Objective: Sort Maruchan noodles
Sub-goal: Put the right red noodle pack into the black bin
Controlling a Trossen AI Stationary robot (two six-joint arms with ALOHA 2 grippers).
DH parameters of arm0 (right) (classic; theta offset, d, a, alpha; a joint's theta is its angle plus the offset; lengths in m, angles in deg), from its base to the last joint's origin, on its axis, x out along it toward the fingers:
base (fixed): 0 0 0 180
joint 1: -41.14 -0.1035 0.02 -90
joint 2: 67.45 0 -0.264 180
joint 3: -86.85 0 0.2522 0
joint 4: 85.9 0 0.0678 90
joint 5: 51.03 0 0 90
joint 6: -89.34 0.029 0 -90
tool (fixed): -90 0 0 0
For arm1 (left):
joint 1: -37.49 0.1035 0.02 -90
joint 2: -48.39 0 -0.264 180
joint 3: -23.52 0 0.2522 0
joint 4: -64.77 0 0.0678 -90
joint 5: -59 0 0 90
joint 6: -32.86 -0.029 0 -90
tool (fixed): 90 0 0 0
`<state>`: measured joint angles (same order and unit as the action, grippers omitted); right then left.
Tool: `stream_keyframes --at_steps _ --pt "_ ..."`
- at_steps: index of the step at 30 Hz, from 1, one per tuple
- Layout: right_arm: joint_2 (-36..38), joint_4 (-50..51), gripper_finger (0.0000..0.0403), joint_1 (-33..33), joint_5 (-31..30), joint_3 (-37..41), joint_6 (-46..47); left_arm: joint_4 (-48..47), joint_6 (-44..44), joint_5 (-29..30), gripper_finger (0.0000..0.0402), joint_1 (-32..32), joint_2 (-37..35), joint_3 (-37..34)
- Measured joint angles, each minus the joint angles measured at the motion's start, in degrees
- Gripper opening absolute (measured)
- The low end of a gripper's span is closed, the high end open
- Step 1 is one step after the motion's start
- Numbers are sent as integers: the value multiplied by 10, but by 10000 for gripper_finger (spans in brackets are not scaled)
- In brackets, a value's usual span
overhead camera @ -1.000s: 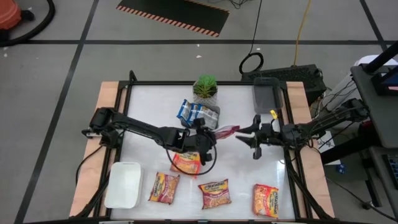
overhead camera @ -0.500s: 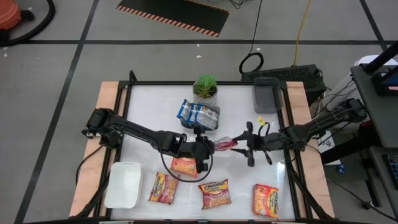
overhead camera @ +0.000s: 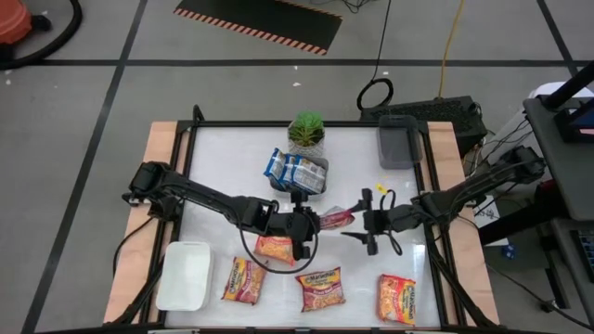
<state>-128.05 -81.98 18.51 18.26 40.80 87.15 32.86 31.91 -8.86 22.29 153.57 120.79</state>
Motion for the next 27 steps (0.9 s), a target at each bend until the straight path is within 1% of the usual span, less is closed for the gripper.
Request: stream_keyframes --at_steps 3,6,10,14,16,19,23,27 --pt "-6 -22 269 0 -2 1 -8 0 0 1 118 0 0 0" --pt "-5 -25 271 0 -3 1 -15 3 0 1 118 0 0 0" --pt "4 -12 269 0 -42 1 -21 2 0 -9 118 1 0 0" --pt "23 -10 270 -7 -43 1 -19 -8 0 -12 118 1 0 1" --pt "31 -9 279 -13 -43 1 -16 -10 1 -15 118 1 0 1" --pt "31 -9 304 -15 -44 1 -6 -10 0 -16 118 0 0 1" --pt "13 -16 338 -8 -44 0 12 -11 0 -18 118 0 0 1" --pt "-10 -42 353 10 0 0 29 -5 0 -27 118 0 0 0"
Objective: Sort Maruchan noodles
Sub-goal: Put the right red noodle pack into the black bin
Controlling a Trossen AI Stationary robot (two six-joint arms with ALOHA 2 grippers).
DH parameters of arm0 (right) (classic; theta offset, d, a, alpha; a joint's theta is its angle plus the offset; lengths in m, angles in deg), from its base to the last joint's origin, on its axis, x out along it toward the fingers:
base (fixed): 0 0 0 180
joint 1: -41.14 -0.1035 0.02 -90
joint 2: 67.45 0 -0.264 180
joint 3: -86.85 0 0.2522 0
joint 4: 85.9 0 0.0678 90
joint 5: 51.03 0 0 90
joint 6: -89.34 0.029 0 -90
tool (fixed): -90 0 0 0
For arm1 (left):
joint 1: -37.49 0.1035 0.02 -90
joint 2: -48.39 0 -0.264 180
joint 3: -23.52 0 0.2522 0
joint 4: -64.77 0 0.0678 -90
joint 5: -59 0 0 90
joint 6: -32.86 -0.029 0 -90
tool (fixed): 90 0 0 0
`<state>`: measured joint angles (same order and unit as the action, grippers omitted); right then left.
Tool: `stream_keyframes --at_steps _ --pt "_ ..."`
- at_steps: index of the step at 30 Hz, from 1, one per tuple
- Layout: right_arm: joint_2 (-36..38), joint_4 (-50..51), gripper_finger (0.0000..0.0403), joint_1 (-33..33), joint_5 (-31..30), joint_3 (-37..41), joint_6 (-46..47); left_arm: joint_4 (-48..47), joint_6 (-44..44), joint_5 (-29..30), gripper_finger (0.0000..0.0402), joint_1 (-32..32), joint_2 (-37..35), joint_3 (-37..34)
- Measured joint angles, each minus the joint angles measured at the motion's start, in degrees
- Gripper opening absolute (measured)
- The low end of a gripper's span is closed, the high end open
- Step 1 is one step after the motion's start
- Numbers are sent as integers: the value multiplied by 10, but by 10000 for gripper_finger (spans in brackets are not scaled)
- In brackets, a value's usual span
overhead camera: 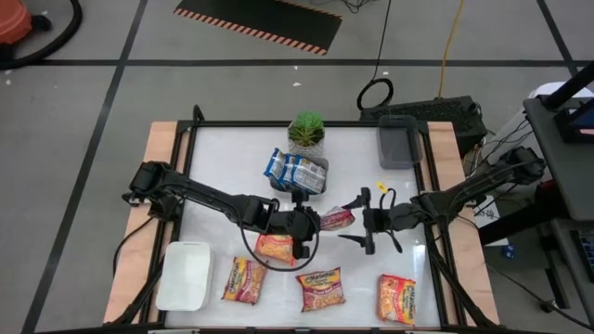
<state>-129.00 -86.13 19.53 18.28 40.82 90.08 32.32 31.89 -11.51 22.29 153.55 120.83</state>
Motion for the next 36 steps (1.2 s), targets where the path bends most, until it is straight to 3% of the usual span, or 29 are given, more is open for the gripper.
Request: stream_keyframes --at_steps 10,28,36 --pt "-26 -29 312 11 28 0 1 8 -3 -1 118 0 0 -1" --pt "-26 -38 151 11 15 0 -30 16 -8 -2 118 -1 0 -1" --pt "-26 -39 128 11 18 0 -33 17 34 -1 131 -1 0 -1"
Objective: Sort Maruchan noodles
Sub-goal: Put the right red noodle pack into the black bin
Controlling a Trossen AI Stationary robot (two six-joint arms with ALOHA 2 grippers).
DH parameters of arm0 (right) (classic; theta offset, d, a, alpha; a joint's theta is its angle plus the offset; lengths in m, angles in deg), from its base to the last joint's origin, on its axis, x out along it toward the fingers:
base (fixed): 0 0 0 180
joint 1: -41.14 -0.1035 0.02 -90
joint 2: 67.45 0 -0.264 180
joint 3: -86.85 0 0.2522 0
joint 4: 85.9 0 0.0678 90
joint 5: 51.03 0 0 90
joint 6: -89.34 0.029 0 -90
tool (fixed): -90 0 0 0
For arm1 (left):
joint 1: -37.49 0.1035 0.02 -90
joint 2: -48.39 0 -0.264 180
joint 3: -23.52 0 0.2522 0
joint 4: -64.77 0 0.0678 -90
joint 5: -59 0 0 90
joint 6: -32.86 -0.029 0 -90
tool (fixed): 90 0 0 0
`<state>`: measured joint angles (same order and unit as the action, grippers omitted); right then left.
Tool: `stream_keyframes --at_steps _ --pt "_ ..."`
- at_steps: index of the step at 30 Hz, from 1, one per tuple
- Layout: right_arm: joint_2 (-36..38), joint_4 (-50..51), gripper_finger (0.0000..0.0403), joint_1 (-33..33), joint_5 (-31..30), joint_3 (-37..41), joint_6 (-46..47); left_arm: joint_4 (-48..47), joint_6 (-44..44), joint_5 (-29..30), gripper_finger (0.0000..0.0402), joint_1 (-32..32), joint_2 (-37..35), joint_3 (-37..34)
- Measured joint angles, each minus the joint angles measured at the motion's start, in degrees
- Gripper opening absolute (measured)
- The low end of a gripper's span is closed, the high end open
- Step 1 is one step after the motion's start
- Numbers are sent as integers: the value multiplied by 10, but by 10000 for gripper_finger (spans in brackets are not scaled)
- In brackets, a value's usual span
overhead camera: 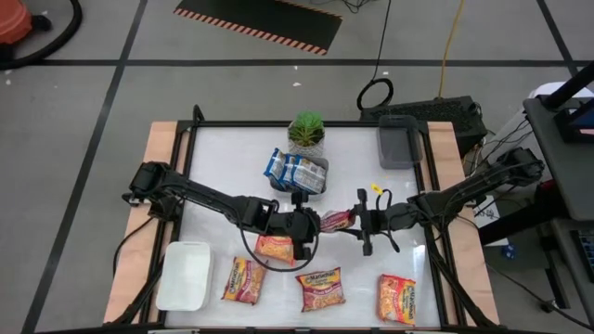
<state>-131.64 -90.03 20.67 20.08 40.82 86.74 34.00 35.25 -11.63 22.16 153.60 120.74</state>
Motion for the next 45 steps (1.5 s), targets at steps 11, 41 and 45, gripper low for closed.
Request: stream_keyframes --at_steps 11,41,45 --pt "17 1 127 3 -10 0 -5 -1 55 86 317 -20 -30 1" --pt "43 419 118 114 -141 -379 -77 -385 227 205 328 -118 -187 1" --pt "40 477 118 158 -141 -401 -72 -445 275 209 328 -123 -187 1"
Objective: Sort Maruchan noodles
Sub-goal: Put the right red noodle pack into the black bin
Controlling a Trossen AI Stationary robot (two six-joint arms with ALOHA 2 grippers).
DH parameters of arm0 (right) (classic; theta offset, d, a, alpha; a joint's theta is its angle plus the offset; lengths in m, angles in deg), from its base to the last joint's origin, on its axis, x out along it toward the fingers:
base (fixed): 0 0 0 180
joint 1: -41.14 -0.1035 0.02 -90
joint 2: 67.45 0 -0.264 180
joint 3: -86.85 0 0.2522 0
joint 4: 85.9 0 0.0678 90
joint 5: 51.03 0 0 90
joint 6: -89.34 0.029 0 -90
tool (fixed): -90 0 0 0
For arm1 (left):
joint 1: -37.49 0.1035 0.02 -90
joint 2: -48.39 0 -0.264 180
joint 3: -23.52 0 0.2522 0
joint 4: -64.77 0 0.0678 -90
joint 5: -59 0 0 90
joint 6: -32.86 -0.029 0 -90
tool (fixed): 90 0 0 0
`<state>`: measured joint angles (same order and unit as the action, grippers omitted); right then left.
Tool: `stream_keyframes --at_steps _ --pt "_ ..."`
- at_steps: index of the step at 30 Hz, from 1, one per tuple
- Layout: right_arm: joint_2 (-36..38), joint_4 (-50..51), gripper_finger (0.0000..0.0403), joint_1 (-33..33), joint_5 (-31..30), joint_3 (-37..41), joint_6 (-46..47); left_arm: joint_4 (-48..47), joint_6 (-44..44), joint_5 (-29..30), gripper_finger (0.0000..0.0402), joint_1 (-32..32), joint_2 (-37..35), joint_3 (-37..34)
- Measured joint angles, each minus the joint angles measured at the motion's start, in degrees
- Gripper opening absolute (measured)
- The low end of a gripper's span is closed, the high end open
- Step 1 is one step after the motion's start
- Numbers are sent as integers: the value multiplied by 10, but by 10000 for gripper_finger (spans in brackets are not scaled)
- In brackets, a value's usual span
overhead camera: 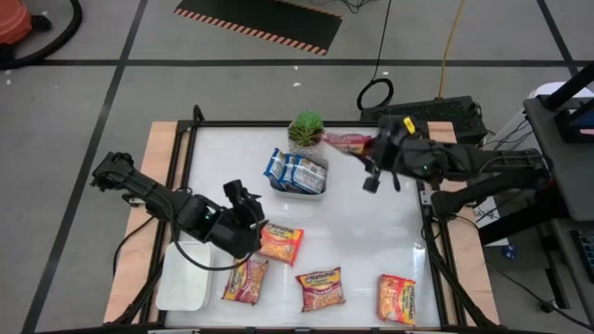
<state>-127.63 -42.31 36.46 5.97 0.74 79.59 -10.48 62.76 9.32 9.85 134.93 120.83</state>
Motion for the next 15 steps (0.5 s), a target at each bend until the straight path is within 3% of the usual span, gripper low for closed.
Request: stream_keyframes --at_steps 5,15 --pt "0 98 118 57 4 -15 19 -12 6 2 328 -16 0 0" --pt "-17 226 118 165 109 -25 16 -9 -13 13 328 7 0 0"
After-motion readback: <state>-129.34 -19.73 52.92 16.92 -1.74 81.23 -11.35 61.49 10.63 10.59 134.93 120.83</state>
